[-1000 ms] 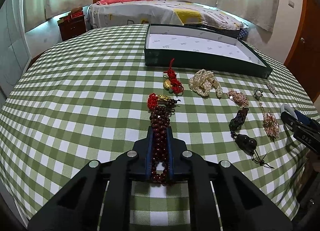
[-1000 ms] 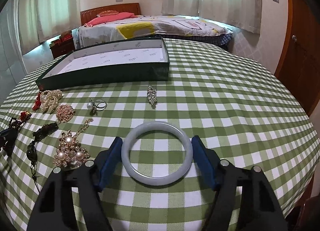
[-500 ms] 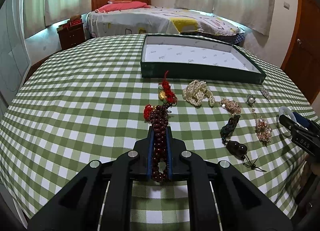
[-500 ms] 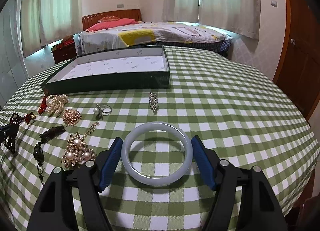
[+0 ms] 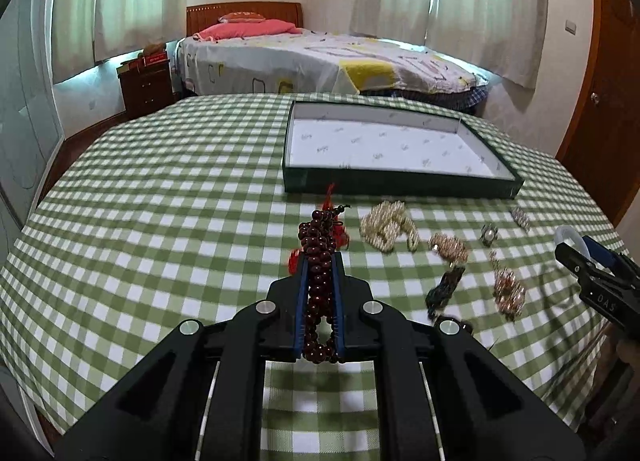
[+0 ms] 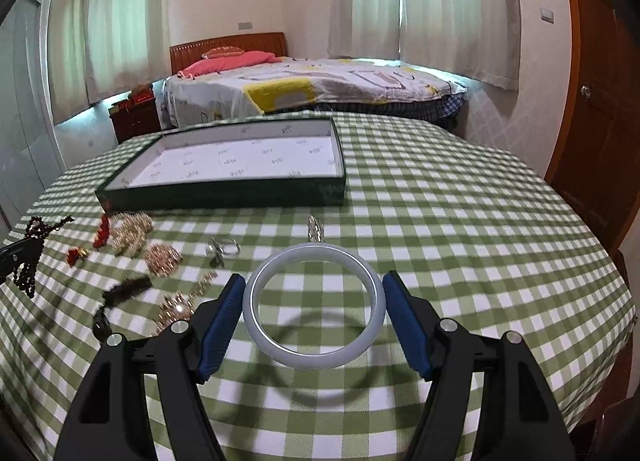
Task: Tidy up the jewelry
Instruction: 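Carry bangle and bead bracelet into the green box and release both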
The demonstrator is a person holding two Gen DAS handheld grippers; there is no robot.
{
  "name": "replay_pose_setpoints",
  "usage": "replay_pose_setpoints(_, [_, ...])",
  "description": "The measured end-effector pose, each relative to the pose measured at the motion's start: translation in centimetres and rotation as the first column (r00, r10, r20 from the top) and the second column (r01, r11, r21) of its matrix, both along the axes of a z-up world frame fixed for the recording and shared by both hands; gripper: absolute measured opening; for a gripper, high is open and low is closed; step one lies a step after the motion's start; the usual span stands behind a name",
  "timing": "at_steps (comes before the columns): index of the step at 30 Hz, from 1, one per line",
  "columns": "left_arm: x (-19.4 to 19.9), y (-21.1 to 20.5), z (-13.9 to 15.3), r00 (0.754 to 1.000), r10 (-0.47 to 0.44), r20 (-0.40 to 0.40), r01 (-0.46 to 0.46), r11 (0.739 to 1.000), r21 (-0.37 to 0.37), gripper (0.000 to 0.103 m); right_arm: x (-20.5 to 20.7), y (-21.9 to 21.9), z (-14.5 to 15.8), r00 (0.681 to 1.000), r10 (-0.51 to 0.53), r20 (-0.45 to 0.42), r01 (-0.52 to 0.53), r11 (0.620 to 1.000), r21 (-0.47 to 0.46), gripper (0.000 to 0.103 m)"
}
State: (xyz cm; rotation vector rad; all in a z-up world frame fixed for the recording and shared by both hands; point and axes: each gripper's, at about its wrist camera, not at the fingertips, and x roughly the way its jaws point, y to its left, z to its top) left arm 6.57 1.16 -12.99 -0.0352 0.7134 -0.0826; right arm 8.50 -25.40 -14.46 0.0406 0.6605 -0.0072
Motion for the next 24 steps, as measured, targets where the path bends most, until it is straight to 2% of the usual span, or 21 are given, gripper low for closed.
replay_pose_setpoints(7, [2.4,-0.8,2.0,1.000,-0.011,0.028,0.012,1.000,-0.020,0.011,1.7,0.4,2.4,0.999,0.017,0.042,-0.018,1.000,0.023,0.069])
replay_pose_setpoints(15, [8.1,-2.2,3.8,0.998,-0.028,0.057,0.031,0.998,-0.048,0.011,7.0,1.2,5.4,0.993,0.058,0.099,-0.061,0.998,0.025,0.069])
replay_pose_setpoints(19, [11.8,-2.6,4.0,0.998,-0.027,0.056,0.031,0.996,-0.081,0.011,10.3,1.5,5.8,0.991,0.074,0.115,-0.076,0.997,0.018,0.069])
replay_pose_setpoints(24, [16.6,-3.8,2.7,0.999,-0.024,0.029,0.025,0.998,-0.055,0.011,14.1,1.8,4.4,0.993,0.094,0.076,-0.096,0.995,0.025,0.069])
